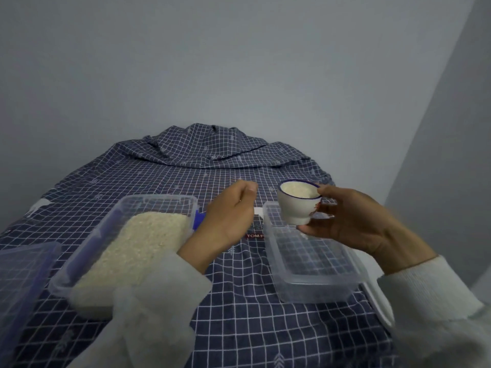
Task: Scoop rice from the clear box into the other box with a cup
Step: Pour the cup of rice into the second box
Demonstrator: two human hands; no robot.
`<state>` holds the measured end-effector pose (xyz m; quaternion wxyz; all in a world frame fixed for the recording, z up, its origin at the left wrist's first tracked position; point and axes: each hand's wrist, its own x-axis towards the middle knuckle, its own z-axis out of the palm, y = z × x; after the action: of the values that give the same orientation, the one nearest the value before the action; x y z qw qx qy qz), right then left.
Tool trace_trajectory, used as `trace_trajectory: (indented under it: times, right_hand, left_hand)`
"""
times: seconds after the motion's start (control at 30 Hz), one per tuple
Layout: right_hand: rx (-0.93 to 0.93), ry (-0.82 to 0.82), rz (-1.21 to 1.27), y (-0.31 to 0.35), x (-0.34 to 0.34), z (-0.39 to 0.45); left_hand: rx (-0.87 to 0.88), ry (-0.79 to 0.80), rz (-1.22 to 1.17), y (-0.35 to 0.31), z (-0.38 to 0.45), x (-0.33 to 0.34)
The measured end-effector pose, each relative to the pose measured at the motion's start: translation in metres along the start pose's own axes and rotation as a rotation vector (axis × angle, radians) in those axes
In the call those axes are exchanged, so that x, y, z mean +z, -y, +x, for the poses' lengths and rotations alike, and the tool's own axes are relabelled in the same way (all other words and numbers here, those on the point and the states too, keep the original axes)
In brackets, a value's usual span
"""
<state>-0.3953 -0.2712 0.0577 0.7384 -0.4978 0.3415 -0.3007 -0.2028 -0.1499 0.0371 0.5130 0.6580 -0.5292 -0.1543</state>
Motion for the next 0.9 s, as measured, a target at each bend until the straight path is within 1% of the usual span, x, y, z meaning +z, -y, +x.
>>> trace_trajectory:
  times: [0.2, 0.4, 0.73, 0.9]
  right_hand:
    - [-0.046, -0.072, -0.047, 0.000, -0.036, -0.001]
    - [-0.117, -0.130, -0.133, -0.004, -0.050, 0.001]
    - [-0.200, -0.230, -0.325, -0.008, -0.052, 0.009]
    - [-0.279, -0.281, -0.405, -0.009, -0.050, 0.015]
  left_hand:
    - [0.004, 0.056, 0.000, 0.000, 0.014, 0.039]
    - [-0.016, 0.090, 0.024, 0.006, 0.023, 0.067]
    - [-0.035, 0.097, 0.007, 0.020, 0.031, 0.081]
    - [-0.053, 0.091, -0.022, 0.027, 0.032, 0.084]
